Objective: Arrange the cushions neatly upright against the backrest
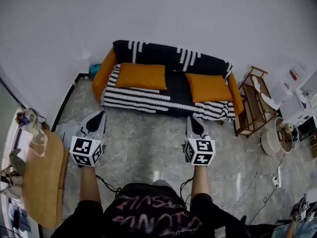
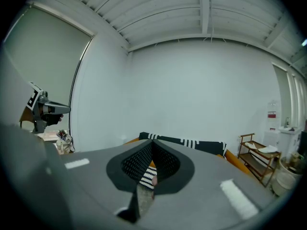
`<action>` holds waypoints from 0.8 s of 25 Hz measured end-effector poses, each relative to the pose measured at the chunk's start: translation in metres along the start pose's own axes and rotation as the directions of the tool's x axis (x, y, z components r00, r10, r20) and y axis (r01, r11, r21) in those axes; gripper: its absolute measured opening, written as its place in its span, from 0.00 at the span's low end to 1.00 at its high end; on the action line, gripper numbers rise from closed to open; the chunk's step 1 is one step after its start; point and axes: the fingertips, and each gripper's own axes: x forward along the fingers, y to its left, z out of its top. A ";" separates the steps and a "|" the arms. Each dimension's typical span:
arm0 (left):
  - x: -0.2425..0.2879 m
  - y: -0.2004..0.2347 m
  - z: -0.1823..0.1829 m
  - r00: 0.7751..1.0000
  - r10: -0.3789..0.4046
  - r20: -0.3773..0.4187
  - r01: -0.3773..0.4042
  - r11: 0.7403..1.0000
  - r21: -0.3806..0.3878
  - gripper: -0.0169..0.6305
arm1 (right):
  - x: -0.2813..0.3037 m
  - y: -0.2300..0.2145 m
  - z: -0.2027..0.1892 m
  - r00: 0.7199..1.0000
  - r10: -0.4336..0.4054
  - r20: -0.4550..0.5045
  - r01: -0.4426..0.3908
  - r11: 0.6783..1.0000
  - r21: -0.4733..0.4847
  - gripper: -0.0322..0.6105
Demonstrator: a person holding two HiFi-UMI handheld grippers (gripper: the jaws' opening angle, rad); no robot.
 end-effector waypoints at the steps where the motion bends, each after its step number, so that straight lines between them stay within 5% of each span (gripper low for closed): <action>1: 0.001 0.004 -0.002 1.000 -0.001 0.003 0.001 1.000 -0.004 0.04 | 0.003 0.002 0.000 1.000 -0.003 -0.001 0.003 1.000 0.001 0.07; 10: 0.036 0.024 -0.009 1.000 -0.025 0.002 0.025 1.000 -0.009 0.04 | 0.038 -0.003 0.002 1.000 -0.024 0.007 0.024 1.000 -0.001 0.07; 20: 0.134 0.060 -0.025 0.998 -0.026 -0.056 0.026 1.000 0.000 0.04 | 0.140 -0.043 -0.008 0.999 -0.024 -0.025 0.025 0.999 0.034 0.07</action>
